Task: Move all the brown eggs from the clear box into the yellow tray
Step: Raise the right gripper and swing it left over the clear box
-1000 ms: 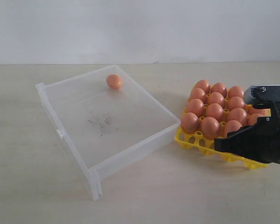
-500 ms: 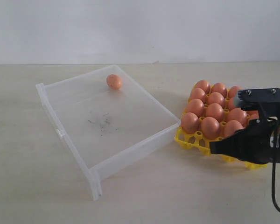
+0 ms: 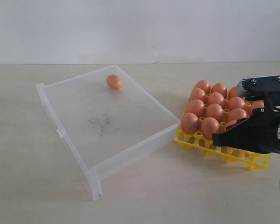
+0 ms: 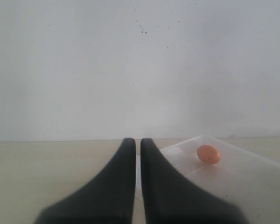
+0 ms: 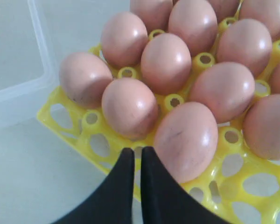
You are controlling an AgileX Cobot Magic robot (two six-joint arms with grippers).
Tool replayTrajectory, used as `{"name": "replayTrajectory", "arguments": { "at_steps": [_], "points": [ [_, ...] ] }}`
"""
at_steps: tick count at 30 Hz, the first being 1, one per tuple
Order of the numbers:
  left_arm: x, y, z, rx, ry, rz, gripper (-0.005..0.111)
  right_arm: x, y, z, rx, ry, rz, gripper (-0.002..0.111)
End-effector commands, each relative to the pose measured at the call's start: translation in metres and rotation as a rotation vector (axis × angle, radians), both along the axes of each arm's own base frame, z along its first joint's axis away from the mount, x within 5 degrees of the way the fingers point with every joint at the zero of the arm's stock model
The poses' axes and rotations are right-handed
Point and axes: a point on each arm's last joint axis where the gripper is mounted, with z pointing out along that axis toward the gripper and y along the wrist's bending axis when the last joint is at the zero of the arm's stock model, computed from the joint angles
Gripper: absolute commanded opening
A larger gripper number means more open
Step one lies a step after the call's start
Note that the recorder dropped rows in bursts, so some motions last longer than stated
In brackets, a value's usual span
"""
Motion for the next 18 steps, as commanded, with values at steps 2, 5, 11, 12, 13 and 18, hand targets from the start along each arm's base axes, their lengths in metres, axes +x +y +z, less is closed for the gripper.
{"name": "replayTrajectory", "arguments": {
  "at_steps": [2, 5, 11, 12, 13, 18],
  "points": [
    [0.000, 0.000, 0.002, -0.001, -0.013, 0.002, 0.004, 0.000, 0.000, -0.007, -0.061, 0.024, 0.043, 0.000],
    [0.000, 0.000, 0.002, -0.001, -0.013, 0.002, 0.004, 0.006, 0.001, -0.016, -0.080, 0.054, 0.052, 0.000],
    [0.000, 0.000, 0.002, -0.001, -0.013, 0.002, 0.004, 0.019, 0.005, -0.028, -0.128, 0.102, 0.078, 0.000],
    [0.000, 0.000, 0.002, -0.001, -0.013, 0.002, 0.004, 0.021, 0.006, -0.029, -0.136, 0.114, 0.078, 0.000],
    [0.000, 0.000, 0.002, -0.001, -0.013, 0.002, 0.004, 0.021, 0.006, -0.032, -0.144, 0.132, 0.077, 0.000],
    [0.000, 0.000, 0.002, -0.001, -0.013, 0.002, 0.004, 0.019, 0.003, -0.035, -0.179, 0.185, 0.076, 0.000]
  ]
}}
